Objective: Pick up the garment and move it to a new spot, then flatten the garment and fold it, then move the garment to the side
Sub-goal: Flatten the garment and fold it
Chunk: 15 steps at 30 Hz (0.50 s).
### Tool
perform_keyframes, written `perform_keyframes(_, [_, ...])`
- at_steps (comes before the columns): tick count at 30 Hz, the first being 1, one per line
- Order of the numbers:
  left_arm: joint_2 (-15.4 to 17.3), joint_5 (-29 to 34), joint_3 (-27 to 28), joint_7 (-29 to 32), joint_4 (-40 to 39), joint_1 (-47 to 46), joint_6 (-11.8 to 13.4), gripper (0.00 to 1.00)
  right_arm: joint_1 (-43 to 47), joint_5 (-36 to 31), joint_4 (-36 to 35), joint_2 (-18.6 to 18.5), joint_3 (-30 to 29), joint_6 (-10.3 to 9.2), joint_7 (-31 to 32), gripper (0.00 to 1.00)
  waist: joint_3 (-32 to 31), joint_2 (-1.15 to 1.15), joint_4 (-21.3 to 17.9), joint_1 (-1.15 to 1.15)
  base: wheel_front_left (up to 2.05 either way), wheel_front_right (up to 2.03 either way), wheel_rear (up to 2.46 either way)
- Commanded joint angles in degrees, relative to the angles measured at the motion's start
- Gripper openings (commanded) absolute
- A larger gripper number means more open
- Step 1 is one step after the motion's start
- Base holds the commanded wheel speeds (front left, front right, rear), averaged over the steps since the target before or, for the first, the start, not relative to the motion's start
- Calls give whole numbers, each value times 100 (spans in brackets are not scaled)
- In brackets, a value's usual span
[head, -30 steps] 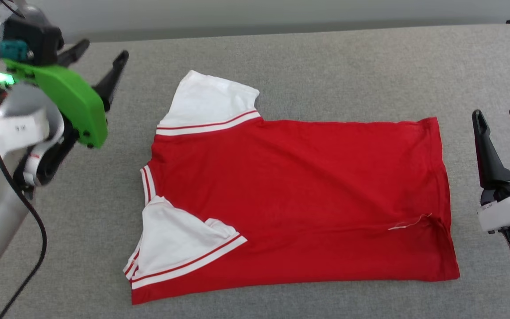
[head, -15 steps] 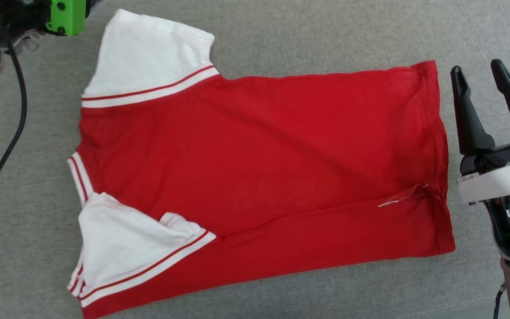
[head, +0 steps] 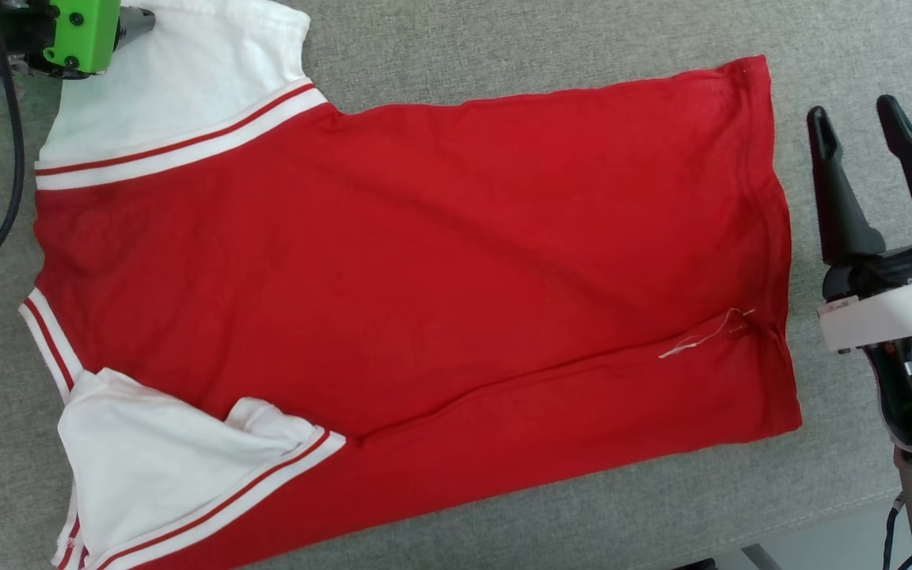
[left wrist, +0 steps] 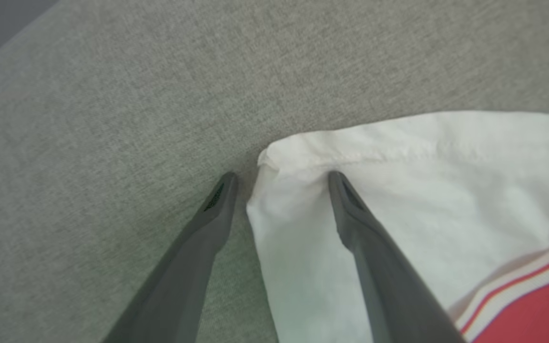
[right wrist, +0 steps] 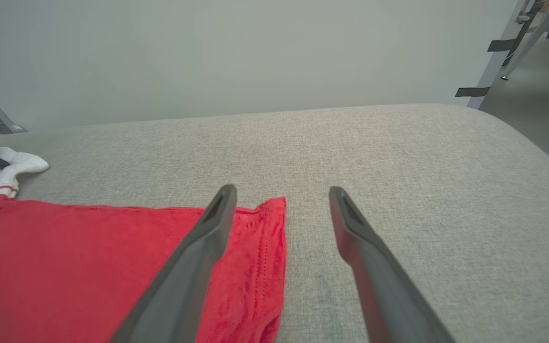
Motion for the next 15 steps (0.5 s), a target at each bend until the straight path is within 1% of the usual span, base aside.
perform_keyframes(1, [-71, -75, -172, -100, 81, 296, -40, 0, -193, 68, 76, -84, -65, -4, -60, 100, -126, 0, 67, -1, 0, 0, 0])
perform_keyframes(5, [-94, -72, -208, -571, -30, 366, -52, 0, -376, 97, 153, -318, -192, -4, 7, 100, -391, 0, 219, -1, 0, 0, 0])
perform_keyframes(7, [-114, -111, -233, -815, -123, 441, -54, 0, -506, 134, 214, -501, -225, -4, 151, 100, -565, 0, 314, -1, 0, 0, 0])
perform_keyframes(9, [-101, -160, -299, -1056, -306, 534, -56, 0, -645, 238, 313, -752, -170, -4, 466, 100, -738, 0, 418, -1, 0, 0, 0])
perform_keyframes(13, [11, -228, -441, -1592, -747, 766, -57, 0, -971, 630, 589, -1414, 143, -4, 1453, 100, -1072, 0, 660, -1, 0, 0, 0])
perform_keyframes(15, [60, -244, -476, -1842, -934, 880, -57, 0, -1116, 833, 753, -1667, 298, -4, 1952, 100, -1187, 0, 770, -1, 0, 0, 0])
